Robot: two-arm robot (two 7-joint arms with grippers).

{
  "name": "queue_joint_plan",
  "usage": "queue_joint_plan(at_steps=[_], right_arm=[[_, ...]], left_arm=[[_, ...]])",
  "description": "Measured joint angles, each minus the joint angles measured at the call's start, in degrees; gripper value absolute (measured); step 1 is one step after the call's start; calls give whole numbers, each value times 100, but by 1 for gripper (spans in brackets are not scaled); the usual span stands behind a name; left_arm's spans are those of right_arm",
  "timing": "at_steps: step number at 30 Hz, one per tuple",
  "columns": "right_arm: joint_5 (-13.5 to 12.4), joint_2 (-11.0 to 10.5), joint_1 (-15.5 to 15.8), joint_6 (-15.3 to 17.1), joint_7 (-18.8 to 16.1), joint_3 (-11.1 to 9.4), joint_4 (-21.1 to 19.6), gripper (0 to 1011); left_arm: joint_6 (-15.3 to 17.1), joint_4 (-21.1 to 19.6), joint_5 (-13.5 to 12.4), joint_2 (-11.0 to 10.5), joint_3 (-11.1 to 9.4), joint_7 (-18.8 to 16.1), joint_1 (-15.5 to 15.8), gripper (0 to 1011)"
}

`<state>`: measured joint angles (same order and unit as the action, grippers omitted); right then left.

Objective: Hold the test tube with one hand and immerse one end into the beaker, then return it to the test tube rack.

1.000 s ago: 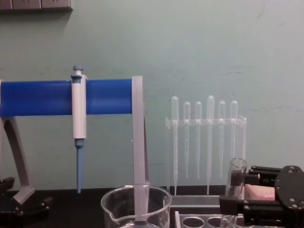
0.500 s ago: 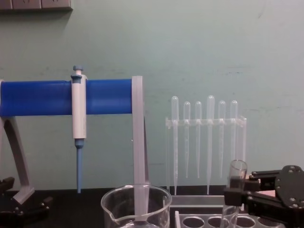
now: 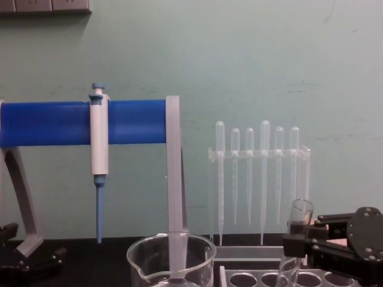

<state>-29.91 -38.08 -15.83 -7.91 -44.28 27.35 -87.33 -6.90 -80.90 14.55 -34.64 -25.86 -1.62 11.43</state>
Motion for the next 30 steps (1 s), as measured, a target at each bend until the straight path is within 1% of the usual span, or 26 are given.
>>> queue_joint_plan(at_steps=[9, 15, 22, 25, 26, 30], right_arm=[[-65, -20, -99, 136, 47, -67, -112, 242], [-231, -65, -137, 351, 132, -153, -302, 242], [-338, -218, -160, 584, 231, -226, -645, 242], [-463, -309, -186, 719, 238, -275, -817, 242], [-463, -309, -186, 719, 238, -275, -817, 242], [-624, -404, -272, 931, 242, -307, -967, 242]], left_arm=[[0, 0, 0, 0, 0, 0, 0, 1000], [0, 0, 0, 0, 0, 0, 0, 1000], [0, 0, 0, 0, 0, 0, 0, 1000], [0, 0, 0, 0, 0, 0, 0, 1000], [0, 0, 0, 0, 0, 0, 0, 1000], [0, 0, 0, 0, 0, 0, 0, 1000]])
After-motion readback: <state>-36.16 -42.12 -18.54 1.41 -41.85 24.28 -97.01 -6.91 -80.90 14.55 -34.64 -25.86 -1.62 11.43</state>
